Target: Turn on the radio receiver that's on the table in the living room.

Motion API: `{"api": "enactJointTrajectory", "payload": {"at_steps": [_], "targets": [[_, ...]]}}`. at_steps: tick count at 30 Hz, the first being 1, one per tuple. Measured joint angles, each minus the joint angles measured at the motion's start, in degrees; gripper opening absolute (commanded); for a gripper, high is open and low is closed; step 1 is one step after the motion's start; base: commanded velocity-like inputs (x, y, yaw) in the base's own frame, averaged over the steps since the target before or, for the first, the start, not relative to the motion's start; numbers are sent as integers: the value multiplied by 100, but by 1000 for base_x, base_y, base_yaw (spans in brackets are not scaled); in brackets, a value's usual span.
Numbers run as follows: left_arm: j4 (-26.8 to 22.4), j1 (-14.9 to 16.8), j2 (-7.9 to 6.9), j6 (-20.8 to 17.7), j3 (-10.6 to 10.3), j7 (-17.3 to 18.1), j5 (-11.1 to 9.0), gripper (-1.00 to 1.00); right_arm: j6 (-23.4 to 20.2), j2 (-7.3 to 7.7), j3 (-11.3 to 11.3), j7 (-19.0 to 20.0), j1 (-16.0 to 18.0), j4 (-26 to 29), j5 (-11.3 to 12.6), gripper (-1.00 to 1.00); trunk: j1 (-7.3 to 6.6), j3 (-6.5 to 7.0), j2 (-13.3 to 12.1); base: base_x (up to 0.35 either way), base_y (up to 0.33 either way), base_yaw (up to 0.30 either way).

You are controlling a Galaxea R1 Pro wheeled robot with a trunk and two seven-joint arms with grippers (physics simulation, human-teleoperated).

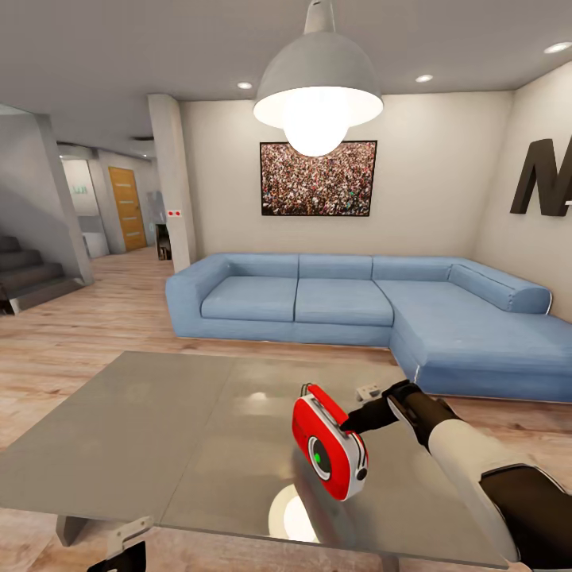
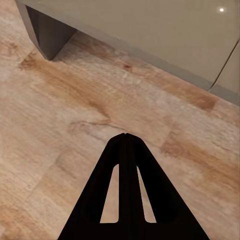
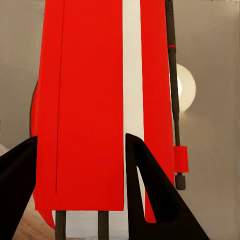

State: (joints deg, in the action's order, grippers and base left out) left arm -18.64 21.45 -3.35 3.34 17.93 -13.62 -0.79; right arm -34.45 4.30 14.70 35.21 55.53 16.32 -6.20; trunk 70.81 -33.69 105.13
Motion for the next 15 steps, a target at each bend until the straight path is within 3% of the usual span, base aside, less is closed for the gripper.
{"api": "enactJointTrajectory", "payload": {"at_steps": [15], "targets": [[0, 0, 9, 0, 0, 0, 1, -100, 13, 1, 1, 54, -1, -1, -3, -100, 285, -233, 520, 0, 0, 0]]}}
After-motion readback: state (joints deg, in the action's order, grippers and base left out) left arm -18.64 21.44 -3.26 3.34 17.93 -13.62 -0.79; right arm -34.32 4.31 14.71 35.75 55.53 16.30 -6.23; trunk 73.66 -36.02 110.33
